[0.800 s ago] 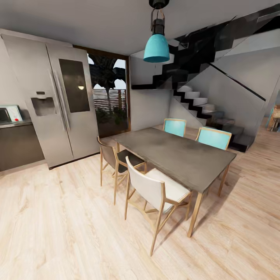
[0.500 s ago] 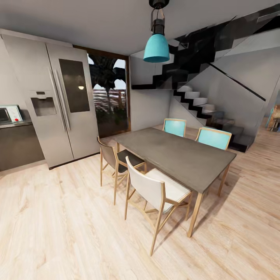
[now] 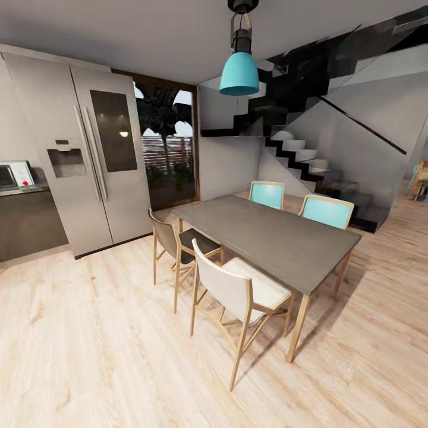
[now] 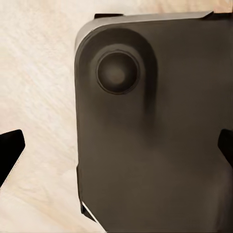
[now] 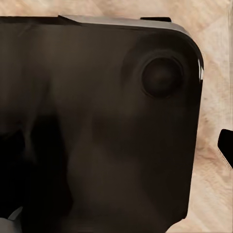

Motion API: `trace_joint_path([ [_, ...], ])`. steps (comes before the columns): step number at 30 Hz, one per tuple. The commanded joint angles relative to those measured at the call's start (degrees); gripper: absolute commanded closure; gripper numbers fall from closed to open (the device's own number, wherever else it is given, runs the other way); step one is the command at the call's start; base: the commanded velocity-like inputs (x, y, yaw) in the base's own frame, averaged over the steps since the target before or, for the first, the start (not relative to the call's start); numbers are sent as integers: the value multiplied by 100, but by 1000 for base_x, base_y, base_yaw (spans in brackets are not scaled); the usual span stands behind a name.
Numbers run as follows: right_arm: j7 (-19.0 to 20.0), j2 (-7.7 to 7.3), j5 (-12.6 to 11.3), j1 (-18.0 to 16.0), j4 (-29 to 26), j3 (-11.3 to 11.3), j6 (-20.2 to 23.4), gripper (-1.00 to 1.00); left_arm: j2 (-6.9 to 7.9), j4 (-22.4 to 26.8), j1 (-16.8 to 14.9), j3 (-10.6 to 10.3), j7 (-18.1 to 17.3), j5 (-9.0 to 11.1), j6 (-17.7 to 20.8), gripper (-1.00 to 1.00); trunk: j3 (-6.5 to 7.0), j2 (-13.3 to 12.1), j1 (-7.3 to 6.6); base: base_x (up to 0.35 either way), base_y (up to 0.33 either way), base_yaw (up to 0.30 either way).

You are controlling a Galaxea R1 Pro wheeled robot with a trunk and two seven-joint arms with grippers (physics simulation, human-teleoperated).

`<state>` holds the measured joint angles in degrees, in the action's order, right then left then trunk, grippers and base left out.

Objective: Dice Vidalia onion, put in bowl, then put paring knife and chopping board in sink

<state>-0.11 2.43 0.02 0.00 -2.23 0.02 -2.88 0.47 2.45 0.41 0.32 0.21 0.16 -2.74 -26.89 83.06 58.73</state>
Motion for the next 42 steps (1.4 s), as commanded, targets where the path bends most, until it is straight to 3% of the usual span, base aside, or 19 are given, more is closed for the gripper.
trace_joint_path([
  [1,-6,-2,-4,0,-35,-4,-48,-100,10,42,3,3,3,2,-8,-100,-4,2,0,0,0,0],
  [9,-40,-72,13,0,-293,1,-304,-100,154,300,3,4,4,-3,-7,-100,-4,2,0,0,0,0],
  [10,-65,-121,4,0,-1009,-3,-799,-100,158,1856,3,4,4,-4,-7,-100,-4,2,0,0,0,0],
  [12,-108,-235,-6,0,-1540,-9,-804,-100,163,2260,3,6,5,-6,-7,-100,-4,2,0,0,0,0],
  [16,-121,-296,-10,0,-2395,-10,-811,-100,164,2840,3,9,-2,-4,-11,-100,-4,2,0,0,0,0],
  [19,-118,-313,0,0,-2669,-10,-836,-100,159,3185,3,5,-3,5,-30,-100,-4,2,0,0,0,0],
  [22,-114,-319,4,0,-2739,-3,-1031,-100,151,3264,3,0,-3,9,-235,-100,-4,2,0,0,0,0],
  [23,-113,-321,-3,0,-2750,1,-1281,-100,157,3121,3,5,-3,18,-596,-100,-4,2,0,0,0,0],
  [29,-120,-322,-2,0,-2763,-1,-1498,-100,164,2518,3,63,-3,36,-1486,-100,-4,2,0,0,0,0],
  [42,-137,-339,-1,0,-2774,-10,-1514,-100,149,2480,3,59,5,45,-1553,-100,-4,2,0,-103,0,26],
])
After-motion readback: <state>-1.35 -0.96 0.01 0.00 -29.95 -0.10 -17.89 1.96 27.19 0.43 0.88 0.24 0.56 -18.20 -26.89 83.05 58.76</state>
